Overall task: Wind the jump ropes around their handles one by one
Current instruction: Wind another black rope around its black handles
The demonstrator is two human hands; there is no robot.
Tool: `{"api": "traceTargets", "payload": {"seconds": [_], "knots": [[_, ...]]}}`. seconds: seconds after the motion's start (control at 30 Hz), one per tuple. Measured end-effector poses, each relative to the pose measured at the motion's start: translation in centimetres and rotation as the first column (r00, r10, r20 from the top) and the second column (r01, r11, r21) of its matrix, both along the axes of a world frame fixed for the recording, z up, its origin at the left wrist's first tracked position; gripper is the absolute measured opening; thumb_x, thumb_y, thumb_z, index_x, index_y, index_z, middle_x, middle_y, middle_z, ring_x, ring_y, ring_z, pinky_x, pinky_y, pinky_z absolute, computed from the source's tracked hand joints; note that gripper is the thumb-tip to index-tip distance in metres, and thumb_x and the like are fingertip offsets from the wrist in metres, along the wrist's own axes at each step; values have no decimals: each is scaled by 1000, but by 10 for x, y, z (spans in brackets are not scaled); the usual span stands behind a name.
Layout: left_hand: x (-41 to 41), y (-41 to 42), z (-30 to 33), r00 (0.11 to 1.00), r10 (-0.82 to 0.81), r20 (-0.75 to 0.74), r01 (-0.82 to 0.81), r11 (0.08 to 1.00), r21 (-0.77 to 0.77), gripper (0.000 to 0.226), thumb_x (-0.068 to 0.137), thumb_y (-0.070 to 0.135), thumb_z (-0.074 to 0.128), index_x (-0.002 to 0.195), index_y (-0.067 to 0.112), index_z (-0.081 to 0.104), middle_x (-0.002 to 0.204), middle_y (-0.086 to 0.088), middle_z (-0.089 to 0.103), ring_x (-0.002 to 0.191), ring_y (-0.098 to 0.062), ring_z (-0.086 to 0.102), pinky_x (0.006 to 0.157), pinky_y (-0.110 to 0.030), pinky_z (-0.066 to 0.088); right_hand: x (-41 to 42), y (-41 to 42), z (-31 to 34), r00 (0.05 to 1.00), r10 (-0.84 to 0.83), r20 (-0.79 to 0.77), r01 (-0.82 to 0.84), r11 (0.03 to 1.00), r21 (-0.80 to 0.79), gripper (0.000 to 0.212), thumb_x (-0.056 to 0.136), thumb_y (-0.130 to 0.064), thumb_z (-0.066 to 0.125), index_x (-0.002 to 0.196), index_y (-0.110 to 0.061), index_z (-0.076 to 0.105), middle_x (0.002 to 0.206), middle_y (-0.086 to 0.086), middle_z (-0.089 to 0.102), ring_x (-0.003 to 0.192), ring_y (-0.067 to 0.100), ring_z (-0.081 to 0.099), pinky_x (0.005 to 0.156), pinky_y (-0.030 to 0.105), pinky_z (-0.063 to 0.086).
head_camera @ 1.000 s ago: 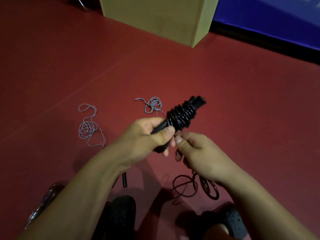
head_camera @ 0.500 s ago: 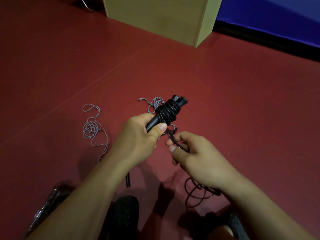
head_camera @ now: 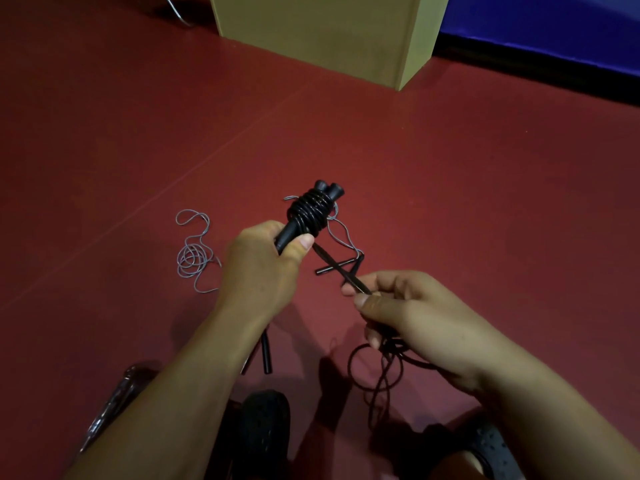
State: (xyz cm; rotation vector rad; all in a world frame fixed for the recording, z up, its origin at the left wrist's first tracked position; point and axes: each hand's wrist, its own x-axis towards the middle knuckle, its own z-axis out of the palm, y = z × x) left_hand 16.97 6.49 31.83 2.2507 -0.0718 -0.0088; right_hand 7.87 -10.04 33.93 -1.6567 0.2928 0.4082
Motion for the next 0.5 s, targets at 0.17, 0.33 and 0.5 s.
{"api": "traceTargets", "payload": {"seconds": [0.17,0.33,0.5], "knots": [[3,1,-1,998,54,-14,-54,999,-2,24,87,36,71,75,16,67,68,-9,69,69,-30,67,66,-41,51,-2,-6,-5,998,-54,-40,51,996,-73,22,95,-16,58,92,5,64,61,5,55,50,18,50,51,28,34],[3,2,-3,998,8,-64,-5,999,50,25,87,36,71,74,15,67,67,-11,69,68,-30,67,63,-39,50,-5,-6,0,996,-34,86,39,998,-56,11,92,-22,65,85,-14,69,56,-7,47,53,13,42,55,32,43],[2,2,-4,989,-80,-125,91,992,86,22,87,34,71,73,18,64,70,-12,69,69,-30,67,65,-39,50,-4,-9,-1,974,-3,227,23,996,-86,9,94,-21,61,91,-16,68,57,-5,40,52,12,32,47,24,26]]}}
